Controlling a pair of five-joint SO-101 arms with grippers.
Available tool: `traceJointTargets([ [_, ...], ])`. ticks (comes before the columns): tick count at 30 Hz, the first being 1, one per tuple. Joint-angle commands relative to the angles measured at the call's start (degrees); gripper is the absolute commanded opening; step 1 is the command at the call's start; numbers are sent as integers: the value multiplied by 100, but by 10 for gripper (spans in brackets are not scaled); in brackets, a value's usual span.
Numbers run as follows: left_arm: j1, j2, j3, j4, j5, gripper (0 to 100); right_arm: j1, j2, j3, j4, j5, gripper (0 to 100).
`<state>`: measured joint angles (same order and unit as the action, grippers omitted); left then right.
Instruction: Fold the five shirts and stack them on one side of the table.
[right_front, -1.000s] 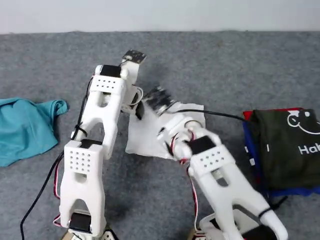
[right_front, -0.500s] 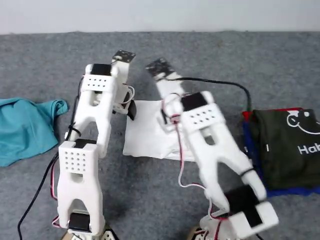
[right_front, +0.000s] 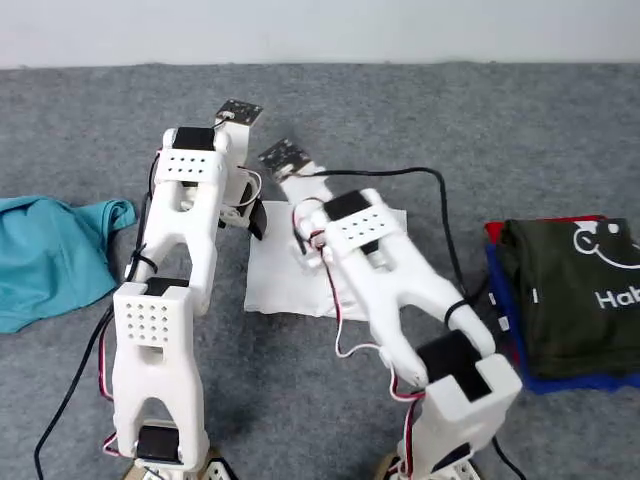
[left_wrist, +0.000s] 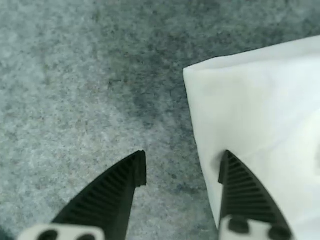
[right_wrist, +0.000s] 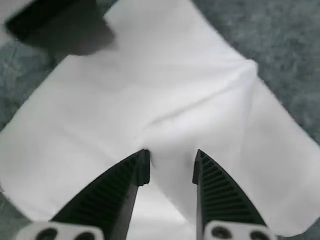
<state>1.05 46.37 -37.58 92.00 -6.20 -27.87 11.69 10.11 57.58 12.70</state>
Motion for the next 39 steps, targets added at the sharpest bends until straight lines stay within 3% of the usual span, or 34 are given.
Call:
traceJointTargets([
  [1,-35,-404,-40,0,35,236,347,57,-211,-268,413,154],
  [18,-35,-396,-4,18,35,236,1569,303,-246,-1886,554,154],
  [39,-35,-448,-40,26,35,236,1701,-1868,-70,-136,519,154],
])
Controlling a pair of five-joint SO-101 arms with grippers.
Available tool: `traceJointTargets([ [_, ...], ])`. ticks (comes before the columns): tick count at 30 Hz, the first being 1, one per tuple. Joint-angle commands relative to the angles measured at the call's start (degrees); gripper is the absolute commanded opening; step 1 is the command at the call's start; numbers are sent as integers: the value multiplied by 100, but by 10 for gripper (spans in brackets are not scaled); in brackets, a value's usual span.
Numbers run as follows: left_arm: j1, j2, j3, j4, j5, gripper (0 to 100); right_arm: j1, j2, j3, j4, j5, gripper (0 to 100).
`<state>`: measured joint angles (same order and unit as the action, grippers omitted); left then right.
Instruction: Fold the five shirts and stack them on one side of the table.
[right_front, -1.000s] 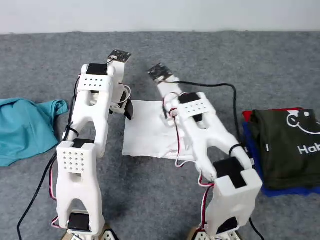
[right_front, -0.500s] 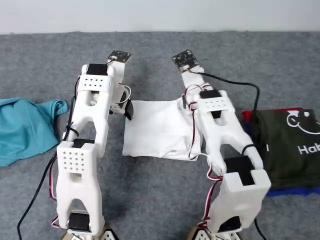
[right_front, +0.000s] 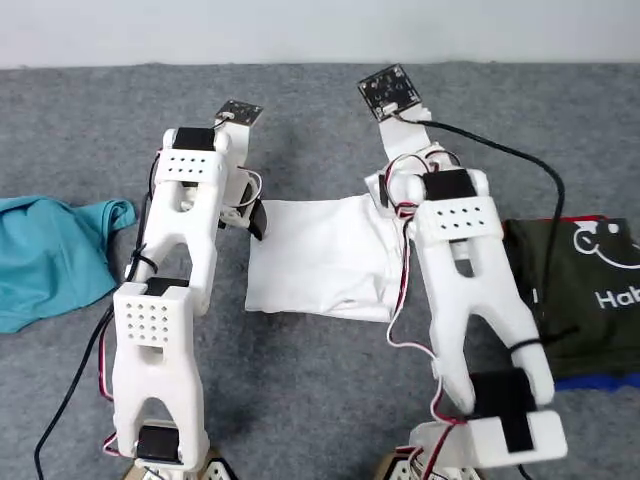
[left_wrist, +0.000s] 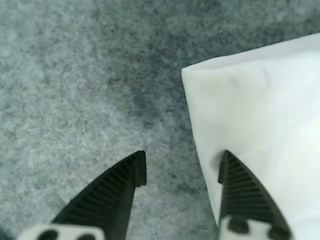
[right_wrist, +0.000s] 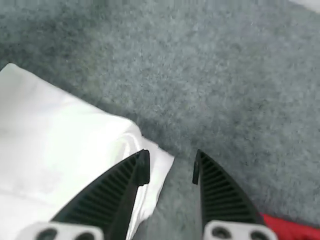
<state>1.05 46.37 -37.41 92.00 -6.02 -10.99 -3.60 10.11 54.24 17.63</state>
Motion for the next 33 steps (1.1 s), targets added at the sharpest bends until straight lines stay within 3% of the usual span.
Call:
traceJointTargets([
  [1,-26,-448,-57,26,18,236,-31,-330,35,189,18,154],
  [13,-26,-413,-57,26,18,236,-1270,-303,1345,-1613,35,154],
  [20,-26,-413,-40,26,18,236,-532,848,1415,-2756,26,154],
  [28,-26,-404,-22,26,18,236,233,2044,466,-2730,62,154],
  [33,-26,-404,-31,35,18,236,233,1701,281,-2404,62,154],
])
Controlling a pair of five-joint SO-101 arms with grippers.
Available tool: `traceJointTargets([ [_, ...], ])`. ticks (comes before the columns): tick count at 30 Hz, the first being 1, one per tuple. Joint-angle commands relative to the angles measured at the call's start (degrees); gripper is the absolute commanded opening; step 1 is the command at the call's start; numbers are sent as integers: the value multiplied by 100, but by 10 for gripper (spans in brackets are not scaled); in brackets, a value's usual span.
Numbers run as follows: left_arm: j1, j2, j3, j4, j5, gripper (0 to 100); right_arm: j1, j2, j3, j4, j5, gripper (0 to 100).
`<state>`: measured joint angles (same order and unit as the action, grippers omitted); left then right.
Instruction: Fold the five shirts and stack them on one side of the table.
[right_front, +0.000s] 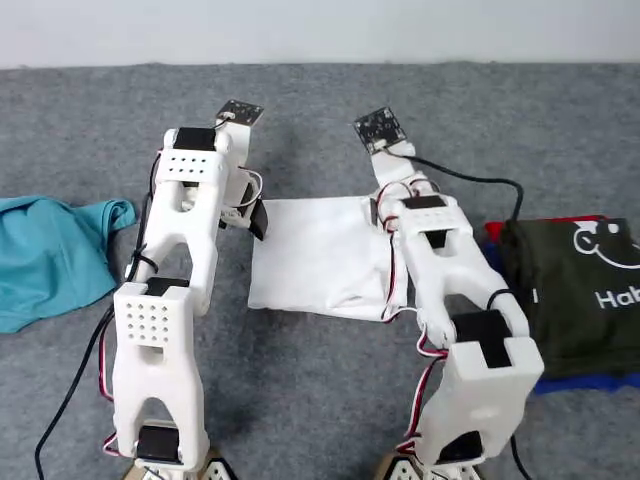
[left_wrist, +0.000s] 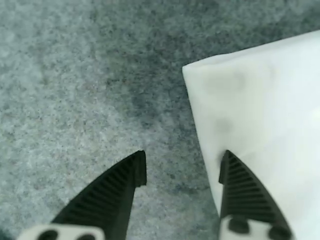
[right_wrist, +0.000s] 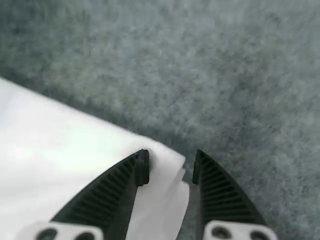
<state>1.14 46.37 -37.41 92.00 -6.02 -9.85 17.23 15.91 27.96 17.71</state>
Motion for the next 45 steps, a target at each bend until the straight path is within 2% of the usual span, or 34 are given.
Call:
traceJointTargets([
  [1,-35,-440,-40,44,18,237,119,-558,-369,488,53,154],
  [8,-62,-413,-804,835,18,238,127,-2000,-668,2554,53,158],
  [13,-97,-457,-998,853,18,238,127,-2167,-527,3565,18,169],
  [17,-79,-457,-1007,853,18,238,110,-1736,-352,3591,-105,255],
  [23,-105,-457,-971,853,18,238,119,-875,-730,3415,-1134,316],
  [31,-70,-457,-971,853,18,238,-242,259,-1679,3380,-1451,314],
  [40,-62,-422,-963,853,18,238,-233,1420,-2277,3407,-1433,313],
  [42,-62,-422,-963,853,18,238,-242,1552,-2277,3415,-1407,284],
  [45,-62,-413,-963,853,18,238,-259,1622,-2277,3415,-1398,169],
])
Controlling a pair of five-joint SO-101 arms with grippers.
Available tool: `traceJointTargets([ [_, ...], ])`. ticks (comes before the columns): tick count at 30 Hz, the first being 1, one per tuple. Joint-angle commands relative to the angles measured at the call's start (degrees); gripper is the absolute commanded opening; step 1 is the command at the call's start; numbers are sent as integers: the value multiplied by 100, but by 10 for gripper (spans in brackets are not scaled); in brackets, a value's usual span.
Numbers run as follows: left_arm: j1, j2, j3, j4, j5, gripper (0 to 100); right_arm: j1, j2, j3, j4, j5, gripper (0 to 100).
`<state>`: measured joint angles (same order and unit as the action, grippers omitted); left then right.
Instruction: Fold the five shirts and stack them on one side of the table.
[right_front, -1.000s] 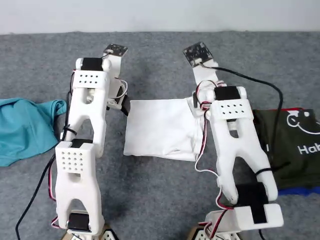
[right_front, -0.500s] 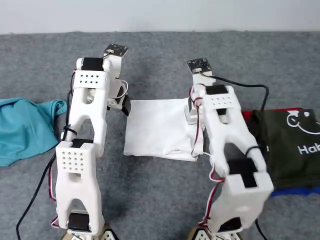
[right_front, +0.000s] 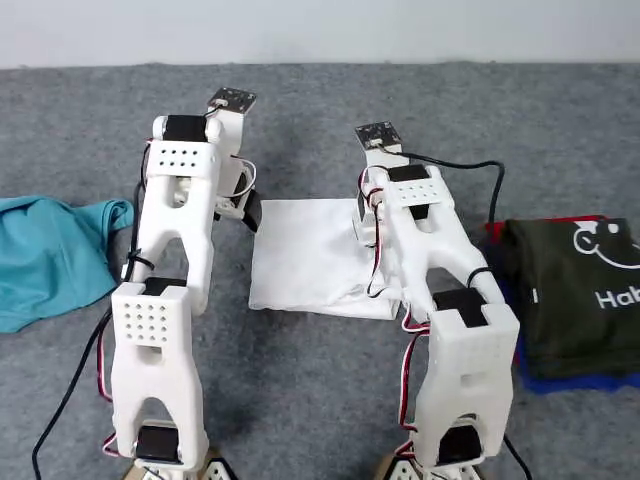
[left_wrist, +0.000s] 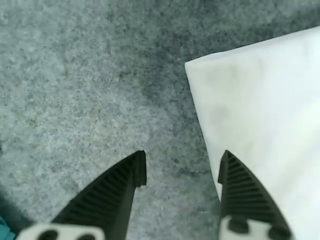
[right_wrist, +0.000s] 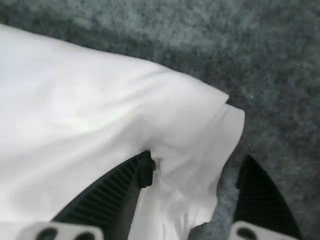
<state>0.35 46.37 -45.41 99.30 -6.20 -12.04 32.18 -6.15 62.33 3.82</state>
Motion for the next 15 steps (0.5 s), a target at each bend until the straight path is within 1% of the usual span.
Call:
traceJointTargets([
  [1,18,-404,-163,123,35,238,-40,127,-70,-22,-9,121],
  [3,18,-404,-163,123,35,238,-40,127,-70,-22,0,24],
  [4,18,-404,-163,123,35,238,-40,119,-70,-22,9,1],
  [6,18,-404,-163,123,35,238,-31,101,-88,22,290,27],
  [9,9,-404,-163,123,35,238,-31,40,-378,303,607,9],
  [15,-44,-396,-163,123,35,238,127,-338,-1327,699,193,10],
])
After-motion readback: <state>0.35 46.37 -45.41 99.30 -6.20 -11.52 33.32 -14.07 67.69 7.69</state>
